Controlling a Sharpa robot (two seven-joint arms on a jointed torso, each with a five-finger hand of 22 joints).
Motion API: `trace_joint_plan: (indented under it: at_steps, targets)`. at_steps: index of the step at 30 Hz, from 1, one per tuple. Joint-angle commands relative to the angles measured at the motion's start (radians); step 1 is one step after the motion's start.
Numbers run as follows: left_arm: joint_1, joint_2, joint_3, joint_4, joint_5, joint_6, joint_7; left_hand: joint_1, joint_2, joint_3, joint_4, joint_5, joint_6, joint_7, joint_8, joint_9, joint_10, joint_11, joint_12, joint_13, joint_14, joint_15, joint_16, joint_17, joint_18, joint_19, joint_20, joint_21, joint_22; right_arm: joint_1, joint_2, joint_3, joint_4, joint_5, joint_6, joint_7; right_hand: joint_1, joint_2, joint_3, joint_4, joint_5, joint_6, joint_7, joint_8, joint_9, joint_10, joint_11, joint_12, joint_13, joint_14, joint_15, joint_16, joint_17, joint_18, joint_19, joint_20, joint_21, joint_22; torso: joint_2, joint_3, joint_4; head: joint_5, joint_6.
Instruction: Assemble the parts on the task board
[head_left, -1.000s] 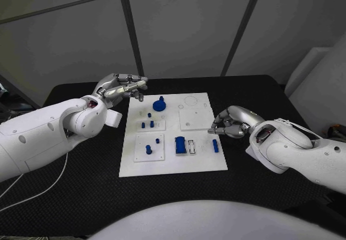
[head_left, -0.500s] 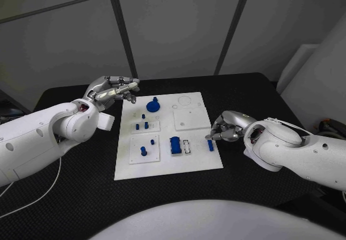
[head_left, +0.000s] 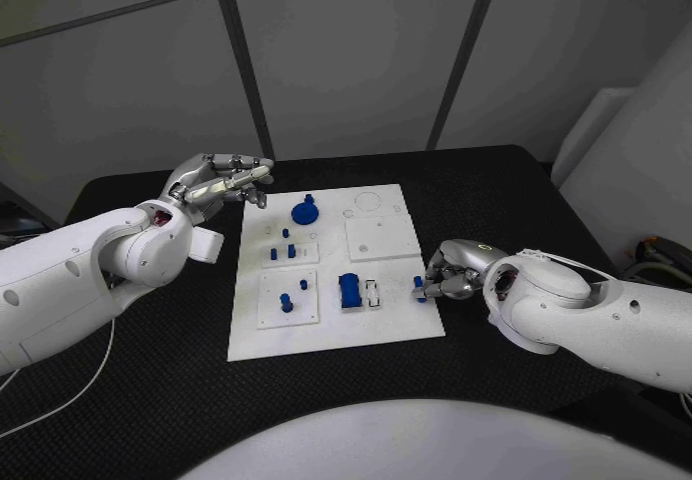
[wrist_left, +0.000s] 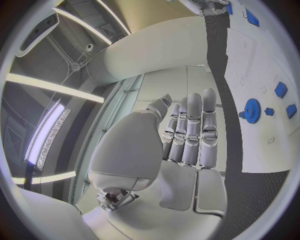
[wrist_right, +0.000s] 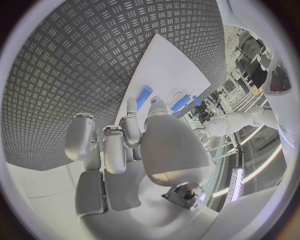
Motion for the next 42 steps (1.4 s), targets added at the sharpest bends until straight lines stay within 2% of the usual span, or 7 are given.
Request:
trace_joint_plan:
  at_steps: [1, 11, 18, 22, 29, 37, 42]
  targets:
    - [0.001, 0.000, 0.001, 0.000, 0.005, 0.009, 0.002, -0.002, 0.008, -0.004, -0.001, 0.000, -0.010, 0.000, 0.002, -0.001, -0.006, -0.002, 0.004, 0.002, -0.006, 0.000, -0.005, 0.002, -0.012, 0.000, 0.005, -0.003, -0.002, -0.004, 0.007, -0.002, -0.004, -0.024, 0.022, -0.013, -0.010, -0.003, -0.007, 0.001, -0.004, -0.004, -0.001, -0.004, -0.002, -0.001, -0.001, 0.004, 0.006, 0.070, 0.006, -0.004, 0.089, 0.007, -0.007, 0.001, -0.002, 0.001, 0.000, -0.0005, -0.0011, 0.003, 0.000]
    - [-0.001, 0.001, 0.000, -0.002, 0.005, 0.010, 0.002, -0.002, 0.008, -0.005, 0.000, 0.000, -0.010, 0.000, 0.002, -0.001, -0.006, -0.001, 0.004, 0.002, -0.006, 0.000, -0.006, 0.002, -0.012, 0.000, 0.005, -0.004, -0.002, -0.009, 0.029, -0.002, -0.021, -0.048, 0.018, -0.016, 0.035, 0.010, 0.004, -0.017, -0.012, -0.005, -0.002, 0.002, 0.007, -0.001, -0.003, 0.005, 0.008, 0.070, 0.005, -0.004, 0.090, 0.008, -0.007, 0.000, -0.005, 0.000, -0.001, -0.0012, -0.0008, 0.005, 0.000]
    - [-0.001, 0.002, 0.000, -0.001, 0.005, 0.011, 0.001, -0.004, 0.009, -0.006, 0.002, 0.000, -0.010, 0.001, 0.003, -0.001, -0.007, -0.001, 0.005, 0.002, -0.006, 0.001, -0.006, 0.002, -0.012, 0.000, 0.006, -0.004, -0.002, -0.010, 0.042, -0.002, -0.035, -0.091, 0.068, -0.020, 0.136, 0.009, 0.029, -0.071, -0.032, -0.014, -0.003, 0.005, 0.015, -0.009, -0.005, -0.003, 0.004, 0.070, 0.003, -0.006, 0.088, 0.009, -0.008, -0.002, -0.009, -0.004, 0.000, -0.0013, 0.0026, 0.009, 0.000]
    - [-0.001, 0.002, 0.000, -0.003, 0.005, 0.012, 0.000, -0.005, 0.010, -0.006, 0.002, 0.000, -0.011, 0.001, 0.003, -0.001, -0.007, 0.000, 0.005, 0.002, -0.006, 0.001, -0.006, 0.002, -0.012, 0.000, 0.006, -0.004, -0.002, -0.010, 0.058, -0.002, -0.044, -0.136, 0.093, -0.021, 0.201, 0.019, 0.057, -0.108, -0.140, -0.024, 0.003, 0.002, 0.017, -0.016, 0.000, -0.008, 0.002, 0.069, 0.005, -0.008, 0.086, 0.009, -0.012, -0.001, -0.015, -0.009, 0.000, -0.0011, 0.0010, 0.012, 0.000]
    - [-0.001, 0.001, 0.000, 0.002, 0.005, 0.013, -0.003, -0.007, 0.010, -0.007, 0.004, 0.000, -0.011, 0.001, 0.003, -0.001, -0.008, 0.000, 0.006, 0.002, -0.006, 0.002, -0.006, 0.003, -0.012, 0.000, 0.006, -0.005, -0.003, -0.010, 0.066, -0.002, -0.048, -0.196, 0.112, -0.023, 0.227, 0.022, 0.076, -0.125, -0.172, -0.040, 0.012, -0.006, 0.016, -0.019, 0.006, -0.005, 0.006, 0.070, 0.011, -0.008, 0.088, 0.010, -0.015, 0.003, -0.019, -0.012, 0.001, -0.0015, 0.0010, 0.014, 0.000]
    - [-0.001, -0.001, 0.000, 0.004, 0.005, 0.013, -0.006, -0.009, 0.010, -0.008, 0.006, 0.000, -0.013, 0.002, 0.003, -0.001, -0.010, 0.000, 0.006, 0.002, -0.007, 0.002, -0.006, 0.003, -0.012, 0.000, 0.007, -0.006, -0.003, -0.011, 0.068, -0.002, -0.043, -0.192, 0.078, -0.032, 0.220, 0.026, 0.086, -0.120, -0.126, -0.048, 0.016, -0.012, 0.013, -0.020, 0.010, 0.001, 0.011, 0.069, 0.015, -0.010, 0.087, 0.010, -0.014, 0.007, -0.021, -0.012, -0.001, -0.0011, 0.0003, 0.017, 0.000]
    - [-0.001, -0.003, 0.000, 0.005, 0.005, 0.012, -0.007, -0.002, 0.015, -0.004, 0.003, 0.001, -0.015, 0.002, 0.004, -0.001, -0.013, 0.000, 0.008, 0.002, -0.008, 0.002, -0.007, 0.004, -0.012, 0.000, 0.007, -0.007, -0.004, -0.010, 0.059, -0.002, -0.034, -0.147, 0.018, -0.042, 0.219, 0.043, 0.110, -0.112, -0.038, -0.042, 0.011, -0.017, 0.009, -0.016, 0.006, 0.013, 0.019, 0.071, 0.013, -0.006, 0.093, 0.009, -0.009, 0.007, -0.017, -0.007, -0.001, -0.0011, 0.0007, 0.019, 0.000]
